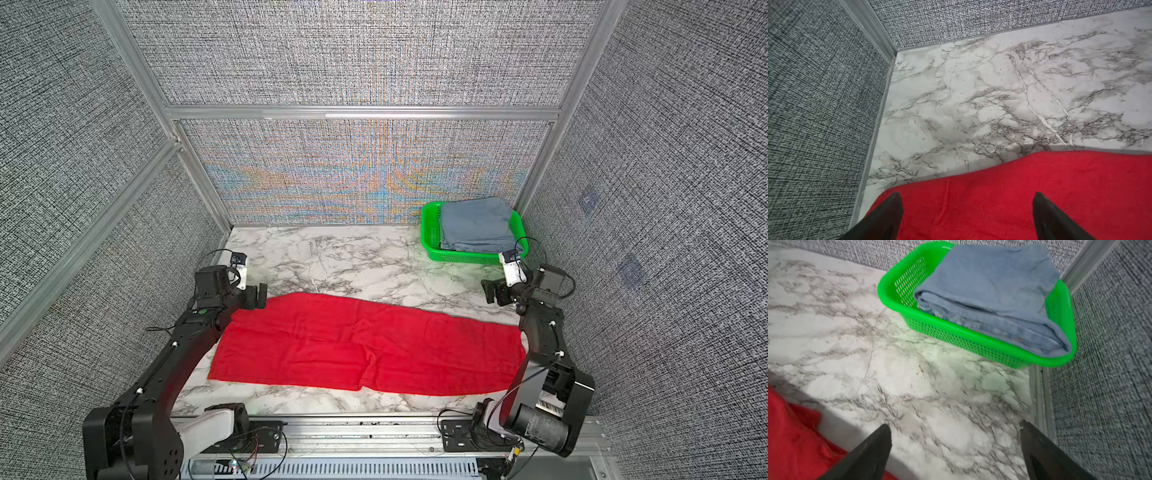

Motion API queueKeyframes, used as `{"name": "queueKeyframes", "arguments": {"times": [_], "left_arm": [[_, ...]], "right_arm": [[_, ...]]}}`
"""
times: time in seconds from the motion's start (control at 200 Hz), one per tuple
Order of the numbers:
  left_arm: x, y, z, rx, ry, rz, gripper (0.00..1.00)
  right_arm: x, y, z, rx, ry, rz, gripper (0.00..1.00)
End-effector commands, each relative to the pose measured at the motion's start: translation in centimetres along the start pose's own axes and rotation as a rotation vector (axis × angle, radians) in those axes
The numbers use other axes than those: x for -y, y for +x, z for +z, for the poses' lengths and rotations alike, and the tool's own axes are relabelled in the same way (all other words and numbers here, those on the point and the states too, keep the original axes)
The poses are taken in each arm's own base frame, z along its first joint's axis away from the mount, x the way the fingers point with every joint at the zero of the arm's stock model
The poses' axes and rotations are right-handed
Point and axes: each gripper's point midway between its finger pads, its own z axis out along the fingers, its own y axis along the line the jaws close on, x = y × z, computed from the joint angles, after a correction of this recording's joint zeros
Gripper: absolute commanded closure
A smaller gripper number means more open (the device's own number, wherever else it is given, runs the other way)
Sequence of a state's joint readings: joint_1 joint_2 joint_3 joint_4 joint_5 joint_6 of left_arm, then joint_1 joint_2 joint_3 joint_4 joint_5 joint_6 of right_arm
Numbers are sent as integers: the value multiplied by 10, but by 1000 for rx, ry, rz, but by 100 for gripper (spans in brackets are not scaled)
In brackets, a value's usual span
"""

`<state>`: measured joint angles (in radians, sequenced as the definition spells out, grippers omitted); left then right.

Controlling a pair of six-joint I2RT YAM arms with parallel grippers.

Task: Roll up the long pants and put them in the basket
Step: Fold the long pant at the center of the board.

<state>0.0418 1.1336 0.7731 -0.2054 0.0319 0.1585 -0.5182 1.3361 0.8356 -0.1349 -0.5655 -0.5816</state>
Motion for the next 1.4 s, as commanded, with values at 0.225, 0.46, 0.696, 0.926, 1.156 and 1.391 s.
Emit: {"name": "queueKeyframes", "arguments": {"times": [0.225,0.46,0.696,0.926,1.156,1.391], "left_arm": [[-16,2,-39,-21,209,-100,1],[-58,34,-32,-108,256,-203,10],[-78,65,-48,-156,318,-278,14],[-77,105,-43,-218,340,-265,19],[-105,118,-26,-218,385,-356,25],[-131,111,-8,-199,497,-446,27]], "right_arm": [[-50,129,-63,-252,-189,-5,1],[-54,152,-87,-228,-236,67,3],[-50,163,-102,-205,-300,174,5],[-52,167,-111,-209,-341,226,6],[-67,177,-115,-253,-388,230,7],[-76,181,-114,-261,-419,247,8]]}}
